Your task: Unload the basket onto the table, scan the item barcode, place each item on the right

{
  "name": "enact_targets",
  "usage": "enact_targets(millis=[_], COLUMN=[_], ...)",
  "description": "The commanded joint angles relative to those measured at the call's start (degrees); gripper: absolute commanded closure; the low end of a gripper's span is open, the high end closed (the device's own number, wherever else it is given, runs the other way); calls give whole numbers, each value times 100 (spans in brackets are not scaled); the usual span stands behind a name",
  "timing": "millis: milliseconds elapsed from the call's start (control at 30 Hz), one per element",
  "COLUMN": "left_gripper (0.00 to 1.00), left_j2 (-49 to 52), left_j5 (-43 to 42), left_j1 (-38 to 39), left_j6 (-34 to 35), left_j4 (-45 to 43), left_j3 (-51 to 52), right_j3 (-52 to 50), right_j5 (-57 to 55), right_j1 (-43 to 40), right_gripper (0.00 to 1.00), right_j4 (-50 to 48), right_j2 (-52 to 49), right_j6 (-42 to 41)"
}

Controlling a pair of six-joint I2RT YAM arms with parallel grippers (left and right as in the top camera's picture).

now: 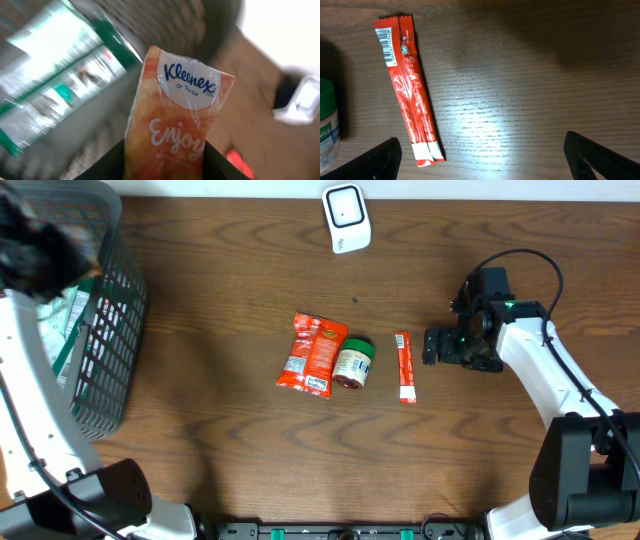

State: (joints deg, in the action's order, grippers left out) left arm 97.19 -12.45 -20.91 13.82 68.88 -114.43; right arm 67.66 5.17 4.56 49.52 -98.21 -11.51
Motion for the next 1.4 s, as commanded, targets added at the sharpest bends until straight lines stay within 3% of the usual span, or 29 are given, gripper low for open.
enact_targets(millis=[0,400,667,833,967,1000,1167,1233,1367], left_gripper=[58,58,58,58,58,58,58,58,58], left_j2=[-2,205,245,291,291,291,291,291,291], left_j5=[-321,-321,-297,-295,-299,-302,-570,-778,-811], left_j1=[695,3578,4769,4977,4986,4964,4955,4955,5027], left_j6=[-33,63,310,452,461,553,581,579,575], left_j4=[389,-422,-1513,-1674,-1674,-1670,-1672,-1674,-1716], left_j3=[11,1228,1921,2037,2037,2037,2037,2037,2037], right_j3=[-28,-28,-28,-28,-26,-24,-22,-22,-22], right_j5=[-39,-39,-39,35,1211,2085,5683,6356,6415], right_j1=[2,2,2,4,-11,-90,-623,-765,-765], right_gripper=[1,1,1,1,1,1,40,38,34], right_j4=[0,0,0,-428,-350,-540,-1215,-1515,-1729], right_j2=[44,46,46,46,46,46,83,83,83], right_j6=[44,44,44,-26,-352,-339,83,-103,-745])
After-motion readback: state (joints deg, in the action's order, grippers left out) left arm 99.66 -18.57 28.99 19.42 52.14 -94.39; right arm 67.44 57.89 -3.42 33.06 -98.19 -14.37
